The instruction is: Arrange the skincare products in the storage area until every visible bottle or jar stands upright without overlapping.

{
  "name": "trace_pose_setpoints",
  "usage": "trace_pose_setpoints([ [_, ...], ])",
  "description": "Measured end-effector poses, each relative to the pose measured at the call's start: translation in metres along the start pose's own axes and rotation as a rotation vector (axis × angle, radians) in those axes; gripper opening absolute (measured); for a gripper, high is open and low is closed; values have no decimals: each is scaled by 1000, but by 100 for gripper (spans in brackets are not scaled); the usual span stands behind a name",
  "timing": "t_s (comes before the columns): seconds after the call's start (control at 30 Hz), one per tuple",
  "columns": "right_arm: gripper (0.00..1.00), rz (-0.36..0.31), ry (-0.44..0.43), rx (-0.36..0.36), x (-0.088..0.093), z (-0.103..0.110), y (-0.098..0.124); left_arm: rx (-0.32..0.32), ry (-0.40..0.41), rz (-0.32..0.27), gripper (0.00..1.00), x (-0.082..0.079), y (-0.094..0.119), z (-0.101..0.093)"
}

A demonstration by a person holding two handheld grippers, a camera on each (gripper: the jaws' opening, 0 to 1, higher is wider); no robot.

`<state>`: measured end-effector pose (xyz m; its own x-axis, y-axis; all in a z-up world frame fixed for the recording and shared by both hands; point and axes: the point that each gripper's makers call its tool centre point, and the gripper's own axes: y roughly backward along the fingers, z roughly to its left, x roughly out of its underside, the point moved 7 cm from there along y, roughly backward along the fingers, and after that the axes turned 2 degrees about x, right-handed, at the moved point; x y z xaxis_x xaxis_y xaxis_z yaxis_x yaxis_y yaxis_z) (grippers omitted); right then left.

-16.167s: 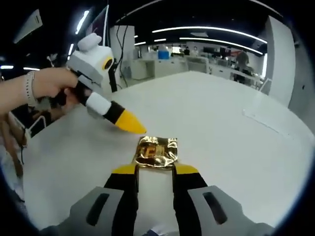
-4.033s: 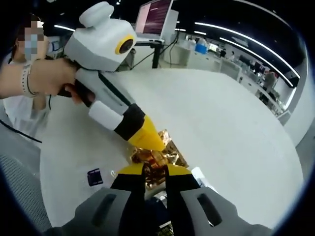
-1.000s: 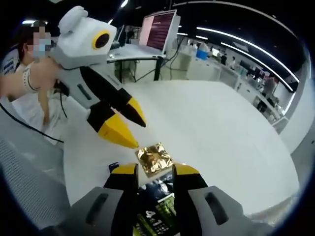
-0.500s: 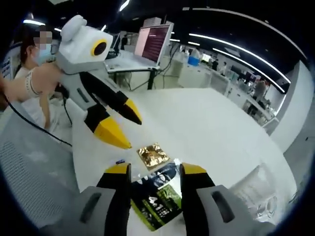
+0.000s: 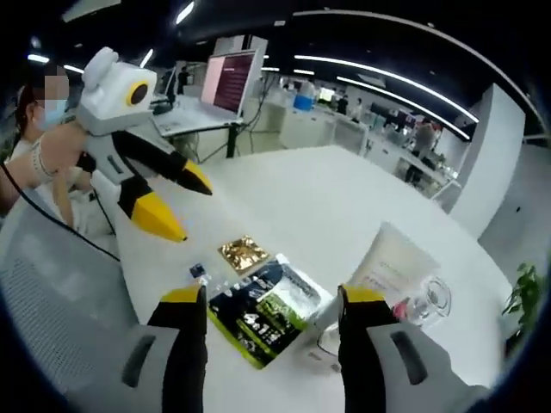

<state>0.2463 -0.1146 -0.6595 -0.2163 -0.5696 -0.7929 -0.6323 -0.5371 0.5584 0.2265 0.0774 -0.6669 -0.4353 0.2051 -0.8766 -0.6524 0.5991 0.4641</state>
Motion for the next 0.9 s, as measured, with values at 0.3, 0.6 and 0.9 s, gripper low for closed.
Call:
trace_pose_setpoints([
  [0.3, 80, 10, -72, 90, 16, -15, 23, -11, 11, -5, 53, 3, 7, -7],
  [0.6, 88, 18, -116, 134, 31, -23, 39, -48, 15, -16, 65, 5, 12, -10],
  [0.9, 94, 41, -151, 153, 47, -29, 52, -48, -2, -11, 73, 5, 17, -18],
])
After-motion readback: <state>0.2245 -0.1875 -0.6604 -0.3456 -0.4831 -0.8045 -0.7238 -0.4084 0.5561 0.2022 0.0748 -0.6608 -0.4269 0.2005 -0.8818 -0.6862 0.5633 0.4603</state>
